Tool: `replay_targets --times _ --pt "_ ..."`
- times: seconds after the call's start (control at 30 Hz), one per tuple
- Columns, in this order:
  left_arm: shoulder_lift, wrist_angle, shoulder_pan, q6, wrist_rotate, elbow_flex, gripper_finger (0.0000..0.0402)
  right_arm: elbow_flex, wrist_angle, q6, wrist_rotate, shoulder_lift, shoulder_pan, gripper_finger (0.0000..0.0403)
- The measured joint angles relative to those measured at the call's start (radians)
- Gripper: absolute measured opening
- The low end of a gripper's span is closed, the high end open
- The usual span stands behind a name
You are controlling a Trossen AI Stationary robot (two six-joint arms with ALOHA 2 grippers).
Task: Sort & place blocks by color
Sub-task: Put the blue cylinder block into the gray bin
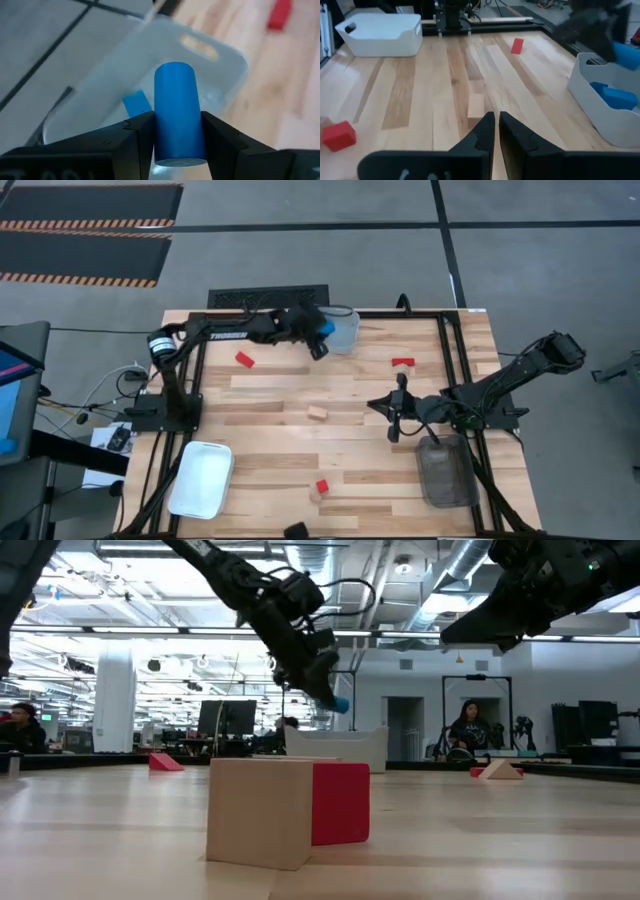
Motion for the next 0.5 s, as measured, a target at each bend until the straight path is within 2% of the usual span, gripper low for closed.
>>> replay_targets --times 0.23,0.5 --pt "0.154 -0.271 0.031 -0.002 0.001 0.251 0.0119 0.000 -0.007 0.000 -0.014 0.000 -0.034 0.0052" --pt "0.286 -0.396 0.045 0.033 -0.016 0.418 0.0119 0.000 -0.013 -0.021 -0.030 0.000 -0.036 0.0052"
